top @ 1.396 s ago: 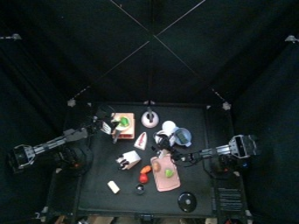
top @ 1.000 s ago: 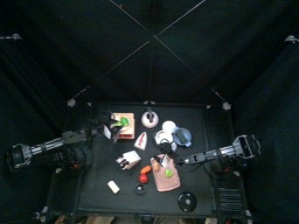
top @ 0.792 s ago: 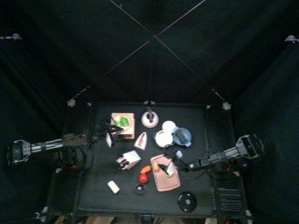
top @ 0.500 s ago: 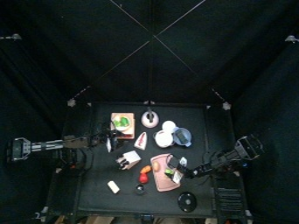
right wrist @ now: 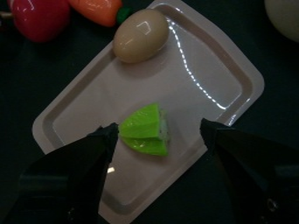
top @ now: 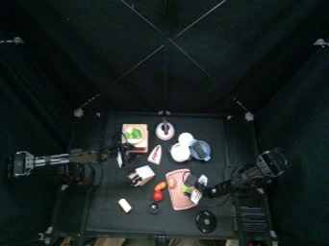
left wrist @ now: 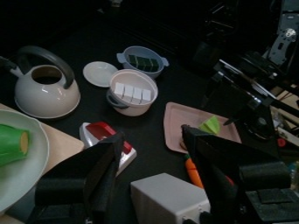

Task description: Grab starfruit top

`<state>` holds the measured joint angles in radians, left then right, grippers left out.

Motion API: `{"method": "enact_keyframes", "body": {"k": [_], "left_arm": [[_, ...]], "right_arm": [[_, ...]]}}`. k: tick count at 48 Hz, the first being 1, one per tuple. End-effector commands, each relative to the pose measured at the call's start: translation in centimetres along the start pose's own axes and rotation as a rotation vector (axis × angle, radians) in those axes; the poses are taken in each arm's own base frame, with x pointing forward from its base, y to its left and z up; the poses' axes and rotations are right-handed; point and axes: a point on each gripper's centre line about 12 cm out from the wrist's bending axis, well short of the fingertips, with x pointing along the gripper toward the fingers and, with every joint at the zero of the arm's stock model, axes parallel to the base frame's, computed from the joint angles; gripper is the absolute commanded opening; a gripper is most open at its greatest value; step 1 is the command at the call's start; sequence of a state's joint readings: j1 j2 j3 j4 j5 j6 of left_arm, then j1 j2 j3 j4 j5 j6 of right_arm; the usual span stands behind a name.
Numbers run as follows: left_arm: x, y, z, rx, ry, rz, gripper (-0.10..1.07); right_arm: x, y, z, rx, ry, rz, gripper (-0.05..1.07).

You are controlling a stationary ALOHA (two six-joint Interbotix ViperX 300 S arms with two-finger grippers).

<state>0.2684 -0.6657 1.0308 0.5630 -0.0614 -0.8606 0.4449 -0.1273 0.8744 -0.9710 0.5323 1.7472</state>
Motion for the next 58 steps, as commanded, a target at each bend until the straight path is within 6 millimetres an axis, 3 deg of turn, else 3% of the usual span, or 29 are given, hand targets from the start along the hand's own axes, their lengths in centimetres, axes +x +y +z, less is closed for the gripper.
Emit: {"method": "enact_keyframes", "body": {"k": [1,28,58], "left_arm": [[0.0,-0.2,0.6,0.002,-0.018,-0.011,0.91],[0.0,-0.2,0.3,0.0,-0.011,-0.008,0.91],[0.0,-0.1,0.3,0.0,-0.01,-0.006,0.91]], "right_arm": [[0.0,0.9,0.6,-0.018,-0.008,0.021,1.04],[2.9,2.1,-0.5,-0.111,0.071,-0.015,1.04],[3.1,1.9,-0.4,-0.121,0.07,-0.024,1.03]]}}
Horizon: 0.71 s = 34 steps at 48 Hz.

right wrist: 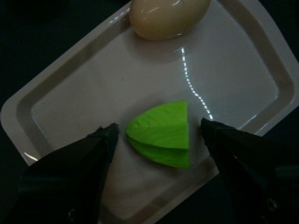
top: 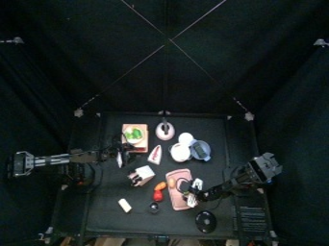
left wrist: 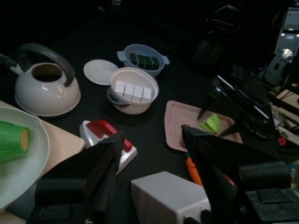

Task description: Grab starfruit top

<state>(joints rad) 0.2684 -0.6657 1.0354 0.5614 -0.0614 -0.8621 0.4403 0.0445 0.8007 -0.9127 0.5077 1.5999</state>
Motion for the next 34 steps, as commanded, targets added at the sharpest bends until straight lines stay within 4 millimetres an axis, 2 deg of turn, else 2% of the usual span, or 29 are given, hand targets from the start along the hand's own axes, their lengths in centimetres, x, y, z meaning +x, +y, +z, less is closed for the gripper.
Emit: {"method": "enact_keyframes", "body": {"k": [1,17,34], "left_arm": [[0.04,-0.18,0.45,0.003,-0.013,-0.007,0.91],[0.01,-0.14,0.34,0.002,-0.01,-0.006,0.91],[0.01,-0.08,0.21,0.002,-0.006,-0.004,0.91]], "right_arm": [[-0.58,0.31,0.93,0.01,-0.026,0.02,1.03],[-0.58,0.29,0.93,0.01,-0.026,0.019,1.01],[-0.59,0.31,0.97,0.011,-0.027,0.018,0.75]]}}
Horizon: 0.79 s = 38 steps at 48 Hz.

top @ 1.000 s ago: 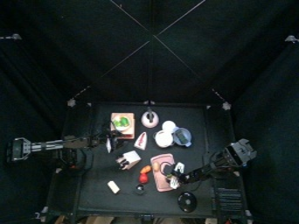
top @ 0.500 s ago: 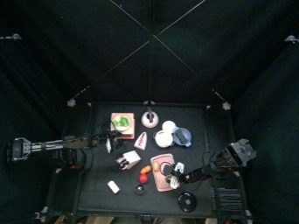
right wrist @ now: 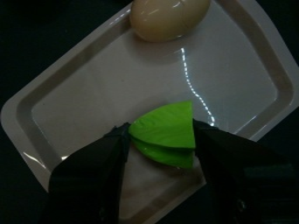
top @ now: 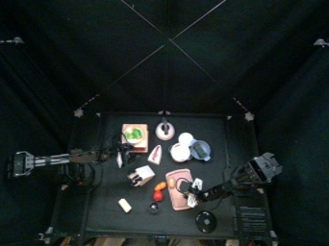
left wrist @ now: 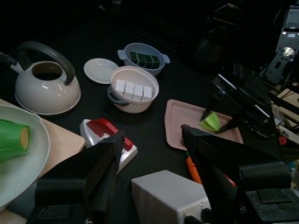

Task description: Grab starfruit top

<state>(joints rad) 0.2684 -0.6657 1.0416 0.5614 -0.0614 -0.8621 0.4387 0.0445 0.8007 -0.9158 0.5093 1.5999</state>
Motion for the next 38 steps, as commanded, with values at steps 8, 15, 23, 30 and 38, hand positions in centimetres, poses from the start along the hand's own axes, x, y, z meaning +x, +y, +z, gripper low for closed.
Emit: {"method": "enact_keyframes", "body": {"k": [8,15,23,30,38], "left_arm": [[0.0,-0.2,0.5,0.0,-0.014,-0.006,0.91],[0.0,-0.1,0.4,0.002,-0.011,-0.005,0.91],[0.0,-0.2,0.5,0.0,-0.014,-0.006,0.91],[0.0,-0.2,0.5,0.0,-0.014,-0.006,0.91],[0.1,-0.6,0.8,-0.006,-0.027,-0.028,0.91]], "right_arm": [[-1.0,0.6,1.6,0.019,-0.044,0.031,0.72],[-1.8,0.6,2.2,0.028,-0.068,0.038,0.72],[-1.9,0.6,2.4,0.014,-0.08,0.039,0.72],[-2.0,0.4,2.9,-0.01,-0.103,0.033,0.72],[-2.3,-0.7,4.1,-0.032,-0.152,0.0,0.72]]}}
